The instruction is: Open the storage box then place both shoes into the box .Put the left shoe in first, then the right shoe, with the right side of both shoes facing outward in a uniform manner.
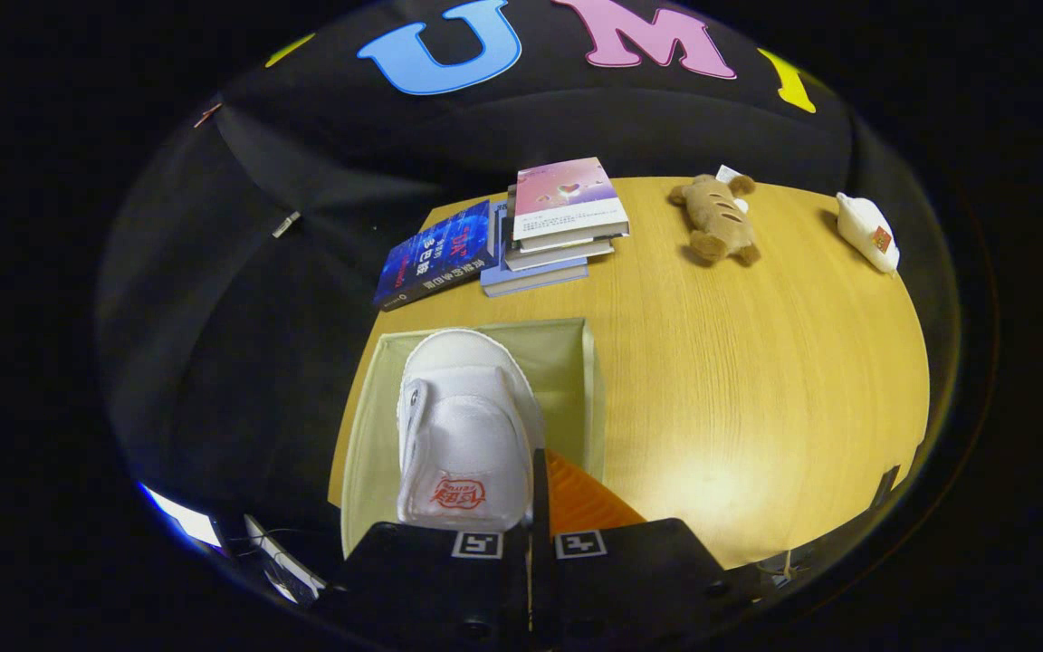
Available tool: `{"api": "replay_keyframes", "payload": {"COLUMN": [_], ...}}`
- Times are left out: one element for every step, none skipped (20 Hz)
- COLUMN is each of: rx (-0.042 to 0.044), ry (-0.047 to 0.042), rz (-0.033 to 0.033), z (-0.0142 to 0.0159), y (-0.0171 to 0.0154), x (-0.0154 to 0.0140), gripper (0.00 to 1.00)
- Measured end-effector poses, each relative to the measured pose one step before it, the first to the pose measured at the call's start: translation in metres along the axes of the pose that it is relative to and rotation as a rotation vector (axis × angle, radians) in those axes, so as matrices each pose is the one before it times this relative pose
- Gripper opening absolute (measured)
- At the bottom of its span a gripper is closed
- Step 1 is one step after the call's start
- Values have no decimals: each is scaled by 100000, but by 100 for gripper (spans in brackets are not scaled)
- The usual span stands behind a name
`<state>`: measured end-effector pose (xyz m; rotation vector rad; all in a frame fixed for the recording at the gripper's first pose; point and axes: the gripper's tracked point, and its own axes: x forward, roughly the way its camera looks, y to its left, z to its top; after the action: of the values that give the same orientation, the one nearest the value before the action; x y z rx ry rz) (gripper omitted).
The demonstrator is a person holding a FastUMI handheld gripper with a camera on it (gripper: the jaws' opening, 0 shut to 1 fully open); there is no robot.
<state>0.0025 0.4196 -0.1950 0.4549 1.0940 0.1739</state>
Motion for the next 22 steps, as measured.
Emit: {"api": "replay_keyframes", "payload": {"rx": [1025, 2, -994, -2026, -2150, -929, -524, -792, -1149, -1250, -886, -515, -485, -4, -106, -300, -836, -1775, -2159, -1828, -1487, -978], "ry": [-368, 192, -2186, -1749, -1340, -1053, -334, -152, -677, -507, -472, -474, -352, -628, -765, -1356, -1798, -2169, -2072, -2197, -2340, -2477], "rz": [2647, 2218, 1848, 461, -409, 9, 110, -508, -807, -770, -379, -234, -247, 210, 714, 757, 1042, 33, -579, -490, -601, -503], "z": [-46, -7, 349, 512, 354, 58, 44, -44, -21, 73, -66, 113, 27, 121, 201, 272, 374, 409, 298, 370, 366, 441], "y": [940, 609, 271, 91, -355, -195, -129, -325, -488, -399, -199, -237, -296, -159, -83, -167, -230, -539, -934, -864, -910, -996], "x": [-286, -199, -439, -240, 436, -1158, -201, -173, -130, -79, -218, -11, -109, -187, -243, -174, -443, -288, -440, -408, -611, -540], "gripper": [8, 15, 19, 20, 22, 39, 55, 71, 81, 94, 96, 99, 99, 99, 99, 99, 99, 99, 99, 99, 99, 99]}}
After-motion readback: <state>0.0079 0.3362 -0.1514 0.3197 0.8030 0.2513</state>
